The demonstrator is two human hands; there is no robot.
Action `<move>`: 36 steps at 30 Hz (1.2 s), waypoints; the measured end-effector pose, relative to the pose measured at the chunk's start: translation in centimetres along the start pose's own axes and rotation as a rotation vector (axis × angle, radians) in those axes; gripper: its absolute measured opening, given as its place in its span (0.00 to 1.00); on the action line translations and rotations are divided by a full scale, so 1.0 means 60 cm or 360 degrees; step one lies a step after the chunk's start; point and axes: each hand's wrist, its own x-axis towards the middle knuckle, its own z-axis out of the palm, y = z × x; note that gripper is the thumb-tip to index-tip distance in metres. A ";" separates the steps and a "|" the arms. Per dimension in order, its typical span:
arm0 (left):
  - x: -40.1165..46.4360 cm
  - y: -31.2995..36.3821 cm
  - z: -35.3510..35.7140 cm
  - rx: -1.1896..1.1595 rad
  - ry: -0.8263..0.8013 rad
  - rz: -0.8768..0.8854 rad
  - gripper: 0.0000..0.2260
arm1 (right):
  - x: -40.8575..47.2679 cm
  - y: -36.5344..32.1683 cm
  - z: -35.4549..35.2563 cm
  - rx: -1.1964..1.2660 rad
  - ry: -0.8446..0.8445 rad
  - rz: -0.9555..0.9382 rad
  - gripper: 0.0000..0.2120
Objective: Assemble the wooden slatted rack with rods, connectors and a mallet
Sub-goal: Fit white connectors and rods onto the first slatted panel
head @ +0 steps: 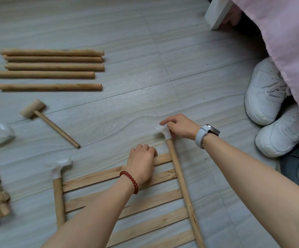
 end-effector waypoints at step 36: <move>-0.028 0.003 0.042 0.0136 0.0156 0.0185 0.10 | -0.058 0.086 0.087 0.0172 0.0432 0.0017 0.16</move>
